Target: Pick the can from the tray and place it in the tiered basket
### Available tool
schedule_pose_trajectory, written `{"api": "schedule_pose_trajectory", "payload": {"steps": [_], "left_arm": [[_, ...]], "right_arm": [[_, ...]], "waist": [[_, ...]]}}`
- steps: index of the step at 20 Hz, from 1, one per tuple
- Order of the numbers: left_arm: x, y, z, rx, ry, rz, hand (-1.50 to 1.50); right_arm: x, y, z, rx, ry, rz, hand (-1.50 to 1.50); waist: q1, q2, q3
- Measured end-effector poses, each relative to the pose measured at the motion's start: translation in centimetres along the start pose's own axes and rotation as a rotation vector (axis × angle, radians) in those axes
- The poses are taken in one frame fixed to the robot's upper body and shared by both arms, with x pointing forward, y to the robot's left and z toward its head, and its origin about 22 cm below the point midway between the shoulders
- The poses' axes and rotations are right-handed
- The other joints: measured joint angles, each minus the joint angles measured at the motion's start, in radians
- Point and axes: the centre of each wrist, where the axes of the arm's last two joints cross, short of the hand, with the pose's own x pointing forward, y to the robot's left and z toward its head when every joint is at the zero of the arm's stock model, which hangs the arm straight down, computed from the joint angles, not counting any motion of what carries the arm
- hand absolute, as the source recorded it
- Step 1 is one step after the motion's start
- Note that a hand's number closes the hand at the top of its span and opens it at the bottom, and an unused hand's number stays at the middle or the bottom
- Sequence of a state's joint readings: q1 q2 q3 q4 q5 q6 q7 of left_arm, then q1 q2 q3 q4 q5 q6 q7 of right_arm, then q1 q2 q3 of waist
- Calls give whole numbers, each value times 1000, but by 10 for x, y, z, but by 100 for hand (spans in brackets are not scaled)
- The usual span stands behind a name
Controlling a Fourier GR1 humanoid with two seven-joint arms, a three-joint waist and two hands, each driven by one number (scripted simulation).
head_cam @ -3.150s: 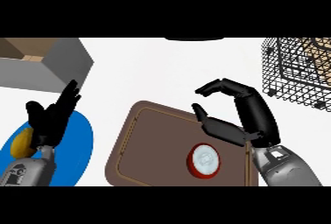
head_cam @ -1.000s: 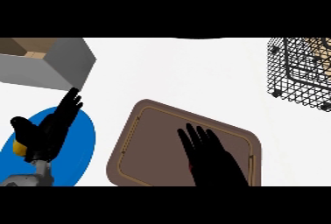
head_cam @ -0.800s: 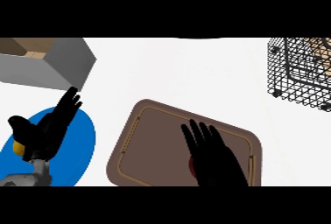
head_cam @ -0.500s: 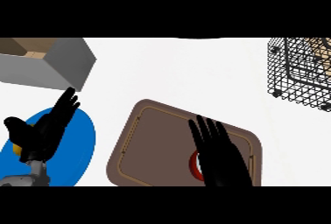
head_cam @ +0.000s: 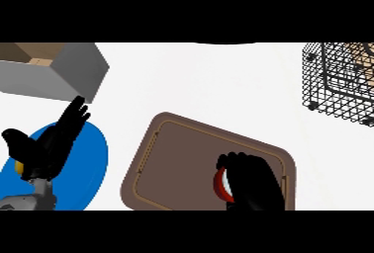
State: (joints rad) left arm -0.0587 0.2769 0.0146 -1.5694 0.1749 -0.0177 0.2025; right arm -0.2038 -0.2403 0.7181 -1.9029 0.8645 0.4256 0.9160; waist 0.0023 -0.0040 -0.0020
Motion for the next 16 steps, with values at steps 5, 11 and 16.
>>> {"api": "schedule_pose_trajectory", "payload": {"steps": [5,11,16], "left_arm": [[2,4,0,7,5,-4,0],[-4,3,2,8,4,-3,0],[-5,9,5,45,3,9,0]], "right_arm": [[10,7,-4,-24,-10,79,150],[-3,11,0,-107,-13,135,150],[-91,-13,-12,-164,104,133,150]], "waist": [[0,-6,-3],[-4,-4,-1],[-55,7,9]]}}
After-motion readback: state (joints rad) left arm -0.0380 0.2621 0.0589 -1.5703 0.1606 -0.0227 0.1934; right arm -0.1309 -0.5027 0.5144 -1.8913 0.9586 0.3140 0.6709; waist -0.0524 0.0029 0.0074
